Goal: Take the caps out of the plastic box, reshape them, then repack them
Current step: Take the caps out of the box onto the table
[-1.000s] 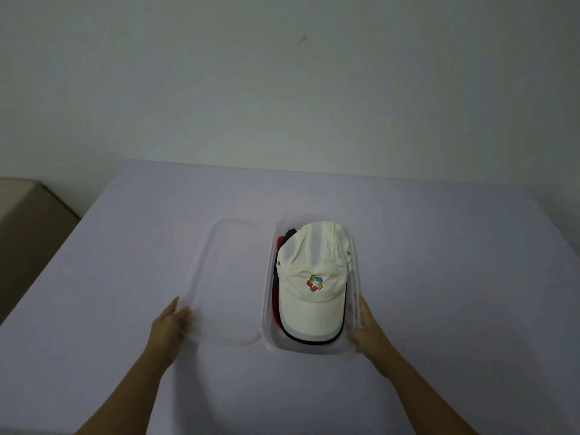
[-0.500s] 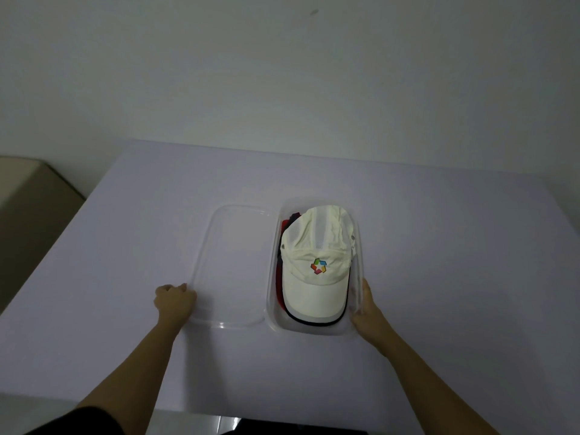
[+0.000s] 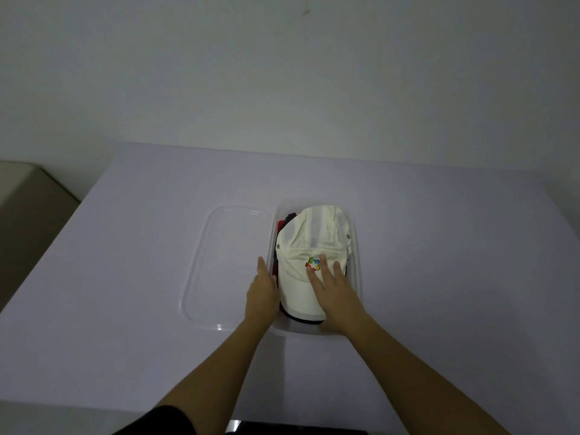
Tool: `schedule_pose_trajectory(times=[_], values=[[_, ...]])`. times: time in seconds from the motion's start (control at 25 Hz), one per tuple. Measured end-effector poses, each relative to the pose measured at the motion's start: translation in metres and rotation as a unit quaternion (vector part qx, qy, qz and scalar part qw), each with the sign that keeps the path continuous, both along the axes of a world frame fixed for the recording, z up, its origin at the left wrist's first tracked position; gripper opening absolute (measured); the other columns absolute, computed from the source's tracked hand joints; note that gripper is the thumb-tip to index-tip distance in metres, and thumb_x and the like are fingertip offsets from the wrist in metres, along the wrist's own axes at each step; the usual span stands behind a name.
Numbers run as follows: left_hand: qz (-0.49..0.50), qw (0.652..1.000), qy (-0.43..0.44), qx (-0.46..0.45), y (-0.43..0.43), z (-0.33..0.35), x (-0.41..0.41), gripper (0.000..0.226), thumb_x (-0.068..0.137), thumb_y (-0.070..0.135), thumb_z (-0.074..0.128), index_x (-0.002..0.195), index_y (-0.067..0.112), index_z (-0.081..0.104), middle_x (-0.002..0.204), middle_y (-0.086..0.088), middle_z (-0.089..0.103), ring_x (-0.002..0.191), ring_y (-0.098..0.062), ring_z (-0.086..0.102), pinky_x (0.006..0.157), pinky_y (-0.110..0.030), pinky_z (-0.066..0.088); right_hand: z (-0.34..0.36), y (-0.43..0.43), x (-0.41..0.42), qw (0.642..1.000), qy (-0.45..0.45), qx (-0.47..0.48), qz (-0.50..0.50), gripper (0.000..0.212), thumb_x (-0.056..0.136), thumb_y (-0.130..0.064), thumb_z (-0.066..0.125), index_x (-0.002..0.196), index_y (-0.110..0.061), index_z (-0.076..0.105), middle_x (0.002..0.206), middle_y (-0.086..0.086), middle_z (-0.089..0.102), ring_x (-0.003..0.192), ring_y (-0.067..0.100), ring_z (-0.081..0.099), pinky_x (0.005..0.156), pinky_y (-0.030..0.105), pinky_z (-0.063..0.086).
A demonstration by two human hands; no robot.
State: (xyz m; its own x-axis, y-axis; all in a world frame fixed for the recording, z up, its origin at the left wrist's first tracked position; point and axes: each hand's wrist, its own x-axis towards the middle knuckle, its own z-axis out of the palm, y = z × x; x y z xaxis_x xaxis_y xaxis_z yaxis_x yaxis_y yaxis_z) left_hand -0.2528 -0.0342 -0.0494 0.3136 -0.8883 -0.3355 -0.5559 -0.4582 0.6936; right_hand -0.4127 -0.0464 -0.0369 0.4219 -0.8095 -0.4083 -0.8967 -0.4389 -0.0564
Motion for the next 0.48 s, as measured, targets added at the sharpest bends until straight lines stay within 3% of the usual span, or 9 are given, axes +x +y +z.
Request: schedule_pose_trajectory(times=[0.2,0.32,0.48], values=[[-0.002,0.999,-0.051,0.007,0.0,0.0,-0.002,0.05,0.1,0.013,0.031,0.147,0.007,0.016,0.121,-0.022,0.06,0.108,-0.035,0.058,0.096,-0.041,0.044,0.022,-0.002,0.001,0.999,-0.017,0.047,-0.004,0.101,0.081,-0.014,0.063,0.147,-0.008,-0.013,0.156,0.017,-0.015,0.141,0.048,-0.007,0.111,0.05,0.025],[0.008,0.999,-0.033,0.001,0.001,0.003,-0.002,0.048,0.1,0.014,0.03,0.146,0.006,0.019,0.125,-0.024,0.057,0.113,-0.038,0.055,0.098,-0.043,0.041,0.037,-0.007,-0.004,0.987,-0.141,-0.048,-0.053,0.082,0.08,0.003,0.046,0.149,-0.013,0.004,0.159,0.002,0.007,0.142,0.038,0.015,0.098,0.042,0.043],[0.0,1.0,-0.025,-0.01,0.003,0.0,-0.001,0.049,0.099,0.013,0.03,0.146,0.006,0.019,0.123,-0.023,0.059,0.11,-0.039,0.056,0.095,-0.043,0.042,0.045,-0.014,-0.026,0.923,-0.322,-0.188,-0.098,0.081,0.069,0.019,0.043,0.144,-0.009,0.03,0.154,0.008,0.028,0.136,0.04,0.035,0.087,0.044,0.052]])
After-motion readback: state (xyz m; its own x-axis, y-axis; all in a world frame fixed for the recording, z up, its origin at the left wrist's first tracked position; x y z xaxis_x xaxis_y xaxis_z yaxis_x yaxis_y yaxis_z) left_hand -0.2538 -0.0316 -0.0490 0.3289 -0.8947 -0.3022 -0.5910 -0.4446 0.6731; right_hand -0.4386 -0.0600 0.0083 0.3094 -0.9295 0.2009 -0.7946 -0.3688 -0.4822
